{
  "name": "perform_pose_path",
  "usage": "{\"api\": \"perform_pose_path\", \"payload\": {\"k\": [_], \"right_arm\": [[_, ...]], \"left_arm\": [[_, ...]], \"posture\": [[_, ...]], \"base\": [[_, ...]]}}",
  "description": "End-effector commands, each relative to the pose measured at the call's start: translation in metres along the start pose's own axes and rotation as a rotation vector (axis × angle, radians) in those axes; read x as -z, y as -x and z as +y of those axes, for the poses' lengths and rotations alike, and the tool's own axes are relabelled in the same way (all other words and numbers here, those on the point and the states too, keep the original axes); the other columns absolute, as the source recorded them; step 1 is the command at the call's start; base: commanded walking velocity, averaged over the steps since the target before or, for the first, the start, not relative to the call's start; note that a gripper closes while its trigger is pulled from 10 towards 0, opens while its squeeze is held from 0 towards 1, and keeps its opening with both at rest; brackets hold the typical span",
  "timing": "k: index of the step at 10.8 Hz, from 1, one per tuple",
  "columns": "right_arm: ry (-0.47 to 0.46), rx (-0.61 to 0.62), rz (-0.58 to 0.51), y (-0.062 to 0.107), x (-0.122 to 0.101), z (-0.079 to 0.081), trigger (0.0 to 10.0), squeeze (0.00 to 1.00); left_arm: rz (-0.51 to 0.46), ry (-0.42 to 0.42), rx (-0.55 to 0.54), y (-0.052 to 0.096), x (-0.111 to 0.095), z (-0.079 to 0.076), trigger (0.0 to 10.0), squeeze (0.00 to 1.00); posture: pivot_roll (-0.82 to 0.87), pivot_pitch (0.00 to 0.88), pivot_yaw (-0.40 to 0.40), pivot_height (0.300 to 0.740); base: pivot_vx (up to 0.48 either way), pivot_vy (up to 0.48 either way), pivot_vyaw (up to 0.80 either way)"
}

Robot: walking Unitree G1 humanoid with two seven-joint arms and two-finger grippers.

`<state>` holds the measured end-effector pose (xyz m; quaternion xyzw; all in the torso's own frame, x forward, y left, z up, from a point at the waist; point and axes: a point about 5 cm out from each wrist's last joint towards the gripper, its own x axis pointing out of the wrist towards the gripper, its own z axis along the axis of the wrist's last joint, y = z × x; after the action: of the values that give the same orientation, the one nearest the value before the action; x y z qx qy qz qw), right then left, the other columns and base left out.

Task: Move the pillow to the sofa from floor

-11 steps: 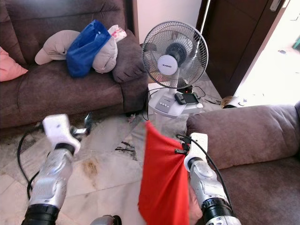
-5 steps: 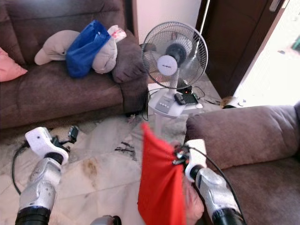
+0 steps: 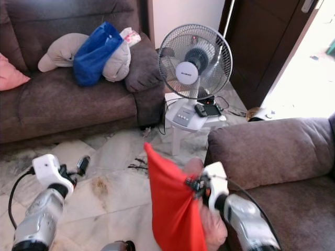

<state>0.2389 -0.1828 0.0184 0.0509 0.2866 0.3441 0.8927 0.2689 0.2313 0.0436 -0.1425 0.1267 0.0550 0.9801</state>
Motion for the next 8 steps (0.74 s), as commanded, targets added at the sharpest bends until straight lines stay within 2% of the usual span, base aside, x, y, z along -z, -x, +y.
{"api": "perform_pose_path", "payload": {"k": [1, 5, 7, 8], "right_arm": [[0.06, -0.102, -0.06, 0.001, -0.019, 0.01, 10.0, 0.0], [0.093, -0.125, 0.029, 0.008, -0.001, 0.008, 10.0, 0.0], [0.042, -0.233, 0.059, 0.015, 0.014, 0.019, 10.0, 0.0], [0.031, -0.283, 0.064, 0.019, 0.018, 0.026, 10.0, 0.0]], "left_arm": [[0.012, -0.019, -0.016, 0.002, 0.003, 0.008, 10.0, 0.0], [0.035, -0.043, -0.005, 0.003, 0.011, 0.008, 10.0, 0.0], [0.102, -0.143, 0.055, 0.008, 0.028, 0.002, 10.0, 0.0], [0.119, -0.156, 0.062, 0.011, 0.034, 0.003, 10.0, 0.0]], "posture": [[0.07, 0.019, -0.02, 0.74], [0.07, 0.022, -0.024, 0.74], [0.07, 0.023, -0.023, 0.74], [0.07, 0.024, -0.024, 0.74]], "base": [[0.0, 0.0, 0.0], [0.0, 0.0, 0.0], [0.0, 0.0, 0.0], [0.0, 0.0, 0.0]]}}
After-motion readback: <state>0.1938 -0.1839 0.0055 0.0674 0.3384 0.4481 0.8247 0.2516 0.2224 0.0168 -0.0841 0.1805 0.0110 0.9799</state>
